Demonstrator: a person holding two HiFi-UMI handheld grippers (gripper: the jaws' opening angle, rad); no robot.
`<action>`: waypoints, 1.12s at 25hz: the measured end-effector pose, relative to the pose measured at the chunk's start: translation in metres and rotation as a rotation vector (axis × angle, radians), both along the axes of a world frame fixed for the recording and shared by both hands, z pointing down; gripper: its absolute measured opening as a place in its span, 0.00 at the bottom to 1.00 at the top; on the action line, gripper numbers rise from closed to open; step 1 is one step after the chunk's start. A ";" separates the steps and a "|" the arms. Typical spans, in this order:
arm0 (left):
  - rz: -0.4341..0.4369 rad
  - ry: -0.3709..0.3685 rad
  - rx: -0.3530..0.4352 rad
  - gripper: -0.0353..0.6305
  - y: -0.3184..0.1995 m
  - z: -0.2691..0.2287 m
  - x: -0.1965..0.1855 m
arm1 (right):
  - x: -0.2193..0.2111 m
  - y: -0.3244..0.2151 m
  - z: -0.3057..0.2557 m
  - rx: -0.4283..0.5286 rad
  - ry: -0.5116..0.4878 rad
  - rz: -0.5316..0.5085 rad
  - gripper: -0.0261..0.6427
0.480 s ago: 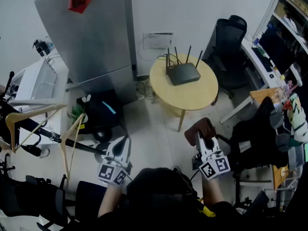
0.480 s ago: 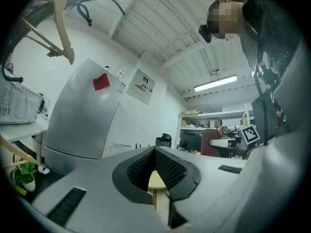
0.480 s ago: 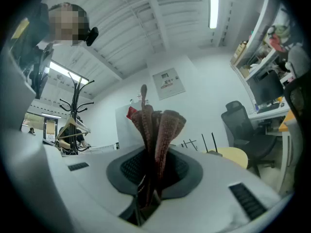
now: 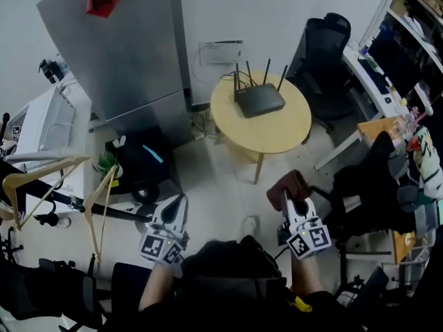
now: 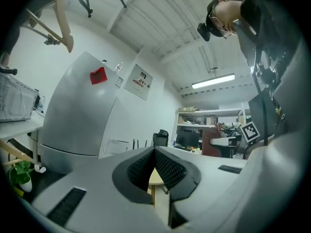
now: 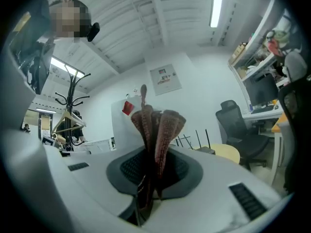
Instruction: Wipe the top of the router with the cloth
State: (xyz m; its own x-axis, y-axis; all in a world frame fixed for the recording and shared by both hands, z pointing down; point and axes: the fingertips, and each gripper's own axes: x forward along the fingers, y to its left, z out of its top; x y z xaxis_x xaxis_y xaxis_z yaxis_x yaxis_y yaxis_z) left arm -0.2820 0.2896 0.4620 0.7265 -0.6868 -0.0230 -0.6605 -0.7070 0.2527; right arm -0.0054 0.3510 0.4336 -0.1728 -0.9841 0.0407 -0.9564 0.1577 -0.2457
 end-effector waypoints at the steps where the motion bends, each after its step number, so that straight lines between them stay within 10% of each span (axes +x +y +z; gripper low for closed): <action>1: -0.002 -0.005 -0.002 0.05 -0.004 0.002 0.005 | 0.006 -0.003 0.000 0.004 -0.007 0.002 0.13; 11: -0.025 -0.067 0.052 0.05 -0.046 -0.018 0.102 | 0.123 -0.048 0.013 0.029 -0.009 -0.029 0.13; 21: -0.077 -0.026 0.033 0.05 -0.083 -0.027 0.202 | 0.179 -0.086 0.024 -0.033 -0.017 -0.286 0.13; 28: -0.042 -0.079 -0.018 0.05 -0.104 -0.019 0.228 | 0.219 -0.097 0.061 -0.100 -0.145 -0.214 0.13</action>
